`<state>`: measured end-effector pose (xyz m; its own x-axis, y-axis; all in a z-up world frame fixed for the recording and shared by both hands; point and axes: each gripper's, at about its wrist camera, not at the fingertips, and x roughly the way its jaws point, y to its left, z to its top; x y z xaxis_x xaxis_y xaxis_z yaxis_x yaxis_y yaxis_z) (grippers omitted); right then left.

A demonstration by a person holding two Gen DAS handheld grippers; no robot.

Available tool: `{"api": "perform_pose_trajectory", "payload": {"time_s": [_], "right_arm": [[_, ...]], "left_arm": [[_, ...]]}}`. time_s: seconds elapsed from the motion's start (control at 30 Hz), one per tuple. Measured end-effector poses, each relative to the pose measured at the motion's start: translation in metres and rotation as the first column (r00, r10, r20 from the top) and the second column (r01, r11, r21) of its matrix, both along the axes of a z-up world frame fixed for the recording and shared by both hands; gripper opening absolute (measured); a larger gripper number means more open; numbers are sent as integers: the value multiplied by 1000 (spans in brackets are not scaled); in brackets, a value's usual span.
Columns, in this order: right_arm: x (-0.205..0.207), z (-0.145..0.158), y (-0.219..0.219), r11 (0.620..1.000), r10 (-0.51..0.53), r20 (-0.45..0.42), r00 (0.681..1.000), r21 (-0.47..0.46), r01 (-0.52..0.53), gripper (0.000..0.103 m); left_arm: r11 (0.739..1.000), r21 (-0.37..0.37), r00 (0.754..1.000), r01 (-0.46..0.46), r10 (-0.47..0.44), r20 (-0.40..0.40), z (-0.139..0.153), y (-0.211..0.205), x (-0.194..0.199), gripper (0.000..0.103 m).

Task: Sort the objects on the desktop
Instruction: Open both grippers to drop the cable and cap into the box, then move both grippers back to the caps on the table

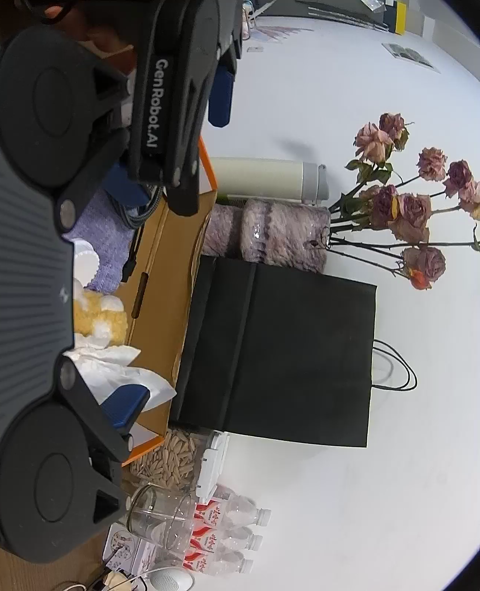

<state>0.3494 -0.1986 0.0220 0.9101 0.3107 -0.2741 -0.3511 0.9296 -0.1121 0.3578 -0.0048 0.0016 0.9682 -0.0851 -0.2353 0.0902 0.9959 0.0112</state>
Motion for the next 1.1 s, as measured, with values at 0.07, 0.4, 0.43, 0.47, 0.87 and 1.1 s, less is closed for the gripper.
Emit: {"api": "perform_pose_trajectory", "payload": {"time_s": [0.07,0.4,0.43,0.47,0.87,1.1], "right_arm": [[-4,1,-1,1000,-3,8,1000,-4,3,103],[-48,10,-31,998,-63,18,998,30,63,103],[-53,10,-35,997,-71,18,997,33,71,103],[-59,10,-40,996,-80,17,997,36,79,103],[-103,0,-73,990,-138,-39,990,-5,138,103],[-114,-10,-83,989,-143,-104,984,-46,139,103]], "left_arm": [[1000,-4,1000,-21,21,14,1,0,-6,103],[986,-120,993,-116,117,1,6,1,-46,103],[986,-122,993,-118,119,-3,6,-1,-50,103],[985,-123,993,-122,122,-5,5,-2,-54,103],[979,-107,982,-175,165,-95,-6,-10,-99,103],[977,-87,967,-197,179,-183,-19,-3,-110,103]]}}
